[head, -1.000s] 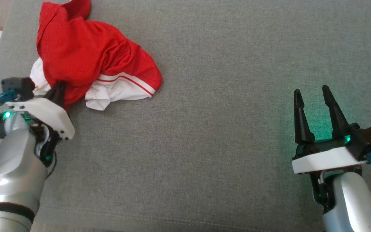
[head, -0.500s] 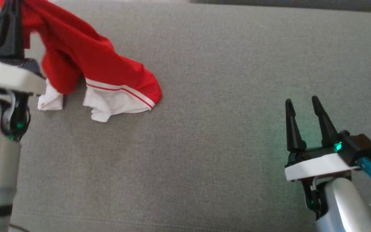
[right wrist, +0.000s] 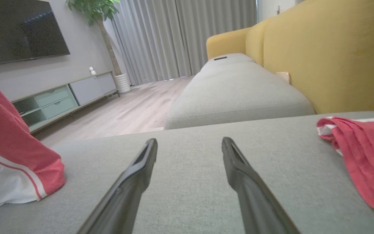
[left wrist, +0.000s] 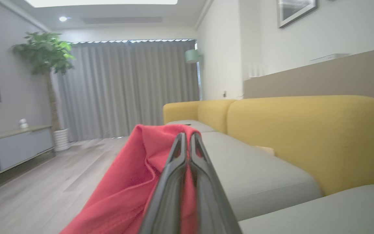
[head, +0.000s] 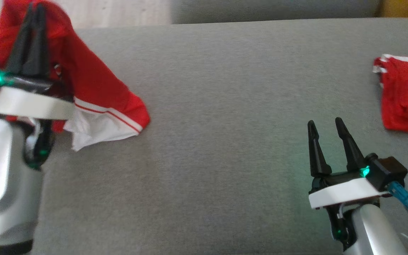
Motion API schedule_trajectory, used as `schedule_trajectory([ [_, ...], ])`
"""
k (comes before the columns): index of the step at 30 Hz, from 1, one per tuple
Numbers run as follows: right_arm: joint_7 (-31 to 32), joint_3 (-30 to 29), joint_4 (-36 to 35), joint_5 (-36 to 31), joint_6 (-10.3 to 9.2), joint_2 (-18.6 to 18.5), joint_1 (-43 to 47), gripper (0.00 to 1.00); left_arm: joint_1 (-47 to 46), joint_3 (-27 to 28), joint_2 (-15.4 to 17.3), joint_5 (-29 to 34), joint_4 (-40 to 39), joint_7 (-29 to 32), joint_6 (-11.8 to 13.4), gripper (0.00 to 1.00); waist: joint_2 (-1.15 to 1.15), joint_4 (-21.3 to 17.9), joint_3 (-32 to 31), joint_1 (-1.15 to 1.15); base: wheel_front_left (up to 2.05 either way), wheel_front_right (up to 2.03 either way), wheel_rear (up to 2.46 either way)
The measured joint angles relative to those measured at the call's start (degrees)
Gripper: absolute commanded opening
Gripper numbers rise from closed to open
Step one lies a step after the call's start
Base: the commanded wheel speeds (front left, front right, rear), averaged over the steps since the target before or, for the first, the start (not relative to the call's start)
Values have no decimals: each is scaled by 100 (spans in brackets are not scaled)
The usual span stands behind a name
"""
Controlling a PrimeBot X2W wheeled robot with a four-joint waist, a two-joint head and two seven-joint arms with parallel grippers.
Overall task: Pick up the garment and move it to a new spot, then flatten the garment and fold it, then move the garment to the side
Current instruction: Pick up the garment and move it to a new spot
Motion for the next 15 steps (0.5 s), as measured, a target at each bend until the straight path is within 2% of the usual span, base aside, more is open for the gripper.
schedule_trajectory([
  [4, -16, 26, 4, 59, 0, -1, -17, 100, -438, -512, -328, 11, -86, 82, -105, 0, 0, -338, 28, 0, 0, 0, 0],
  [5, -16, 26, 4, 59, 0, -1, -17, 100, -438, -512, -328, 11, -86, 82, -105, 0, 0, -338, 28, 0, 0, 0, 0],
  [9, -26, 97, 2, 160, 0, 0, -146, 100, -940, -1168, -694, 20, 4, 256, -179, 0, 0, -728, 122, 0, 0, 0, 0],
  [15, -31, 169, -15, 260, 0, -2, -246, 100, -1385, -2132, -1319, -47, 928, 246, -226, 0, 0, -1338, 273, 0, 0, 0, 0],
])
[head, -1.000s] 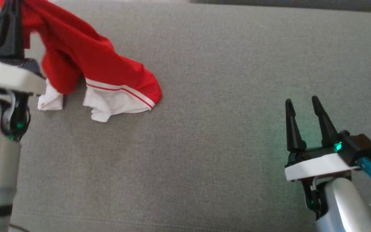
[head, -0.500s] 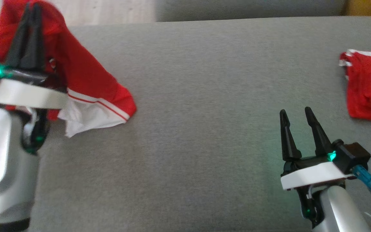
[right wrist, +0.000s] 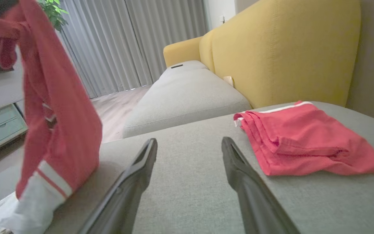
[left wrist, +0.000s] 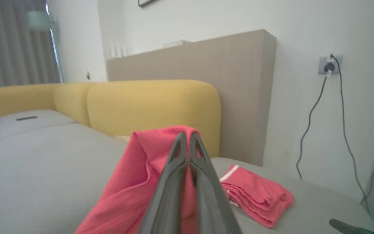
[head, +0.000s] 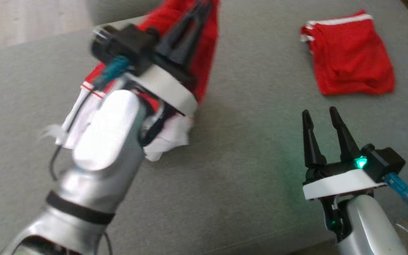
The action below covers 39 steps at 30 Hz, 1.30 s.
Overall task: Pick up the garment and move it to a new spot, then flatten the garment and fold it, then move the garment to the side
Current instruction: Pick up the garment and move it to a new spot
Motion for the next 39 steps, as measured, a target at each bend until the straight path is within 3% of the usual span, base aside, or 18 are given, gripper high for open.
schedule_trajectory([
  [2, 0, 55, -7, 2, 0, 2, -13, 100, -88, -155, -187, -98, 432, -55, -1, 0, 0, -196, 49, 0, 0, 0, 0],
  [4, 0, 48, -23, 41, 0, 2, -41, 100, -158, -272, -278, -177, 853, -119, 5, 100, 0, -369, 90, 0, 0, 0, 0],
  [9, -1, -55, -66, 49, 0, 1, -63, 100, -193, -772, -301, -391, 1494, -198, 4, 100, 0, -580, 206, 0, 0, 0, 0],
  [16, -1, -229, -94, -20, 0, 2, -62, 100, -182, -1125, -324, -701, 1527, -205, 111, 100, 0, -230, 178, 0, 0, 0, 0],
  [25, -1, -419, -93, -190, 0, 2, -52, 100, 436, -57, -87, -430, 864, -243, 267, 100, 0, 487, -61, 0, 0, 0, 0],
  [32, -1, -554, -92, -331, 0, 4, 120, 100, 1593, 884, 189, -240, 26, -245, 344, 100, 0, 1018, -344, 0, 0, 0, 0],
  [39, -1, -637, -92, -371, 0, 4, 298, 100, 2810, 1592, 166, -79, -659, -245, 358, 100, 0, 1357, -611, 0, 0, 0, 0],
])
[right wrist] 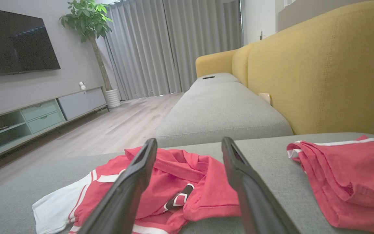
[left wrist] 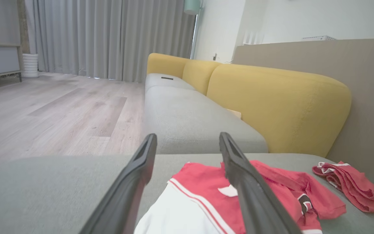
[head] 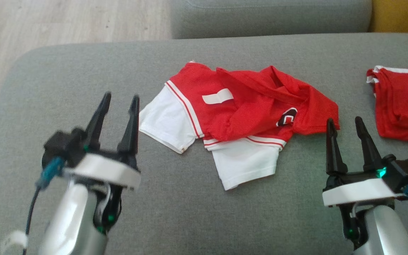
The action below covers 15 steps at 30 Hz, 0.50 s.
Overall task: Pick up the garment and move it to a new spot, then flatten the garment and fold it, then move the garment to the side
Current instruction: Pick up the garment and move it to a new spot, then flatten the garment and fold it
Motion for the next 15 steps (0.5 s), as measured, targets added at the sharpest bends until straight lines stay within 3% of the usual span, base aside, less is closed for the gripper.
schedule_trajectory([
  [8, 0, 1, -10, 1, 0, 0, 162, 100, 1086, 404, -319, 112, -269, -1, -60, 100, 0, 115, -131, 0, 0, 0, 0],
  [15, 1, 5, -10, 1, 0, 0, 229, 100, 1240, 577, -400, 129, -375, 0, -156, 100, 0, 134, -148, 0, 0, 0, 0],
])
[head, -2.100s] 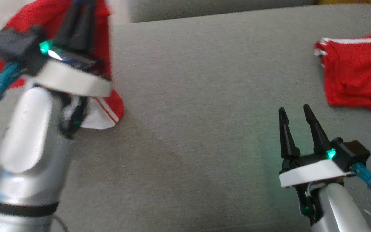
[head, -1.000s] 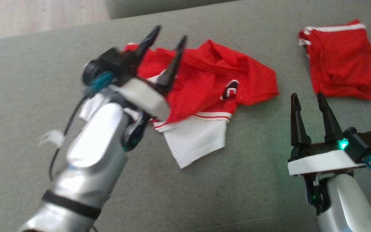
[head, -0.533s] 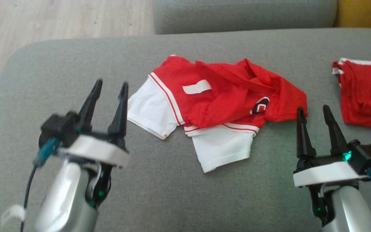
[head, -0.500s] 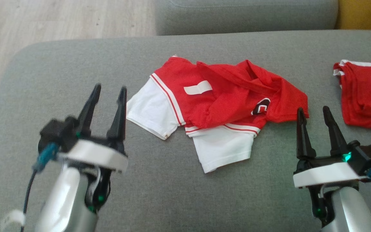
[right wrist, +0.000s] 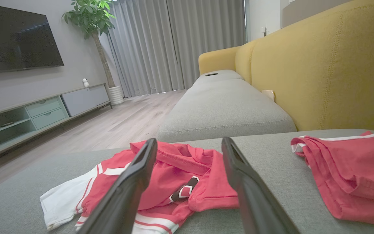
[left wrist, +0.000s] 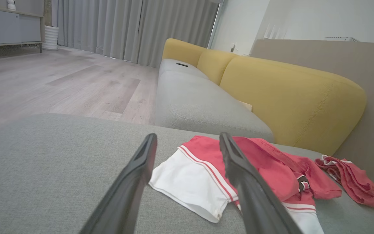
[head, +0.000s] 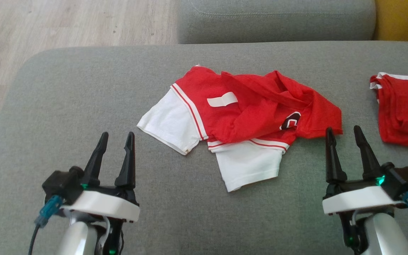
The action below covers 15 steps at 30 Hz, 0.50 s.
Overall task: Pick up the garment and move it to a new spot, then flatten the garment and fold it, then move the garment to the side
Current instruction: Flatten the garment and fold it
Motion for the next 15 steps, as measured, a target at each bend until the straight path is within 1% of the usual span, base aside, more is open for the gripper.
schedule_trajectory([
  [5, 10, 16, -56, -31, 0, 0, 0, 100, -4, -4, -13, -14, -57, 0, -1, 100, 0, 50, 41, 0, 0, 0, 0],
  [8, 82, 191, -90, -182, 0, -2, -8, 100, -8, -47, -18, -79, -77, 0, 1, 100, 0, 113, 99, 0, 0, 0, 0],
  [12, 321, 801, -88, -560, 0, -2, -114, 100, -29, -247, -22, -151, -75, 0, 7, 100, 0, 266, 216, 0, 0, 0, 0],
  [15, 513, 1371, -3, -827, 0, -34, -470, 100, -98, -391, -25, -219, -30, 0, 41, 100, 0, 436, 327, 0, 0, 0, 0],
])
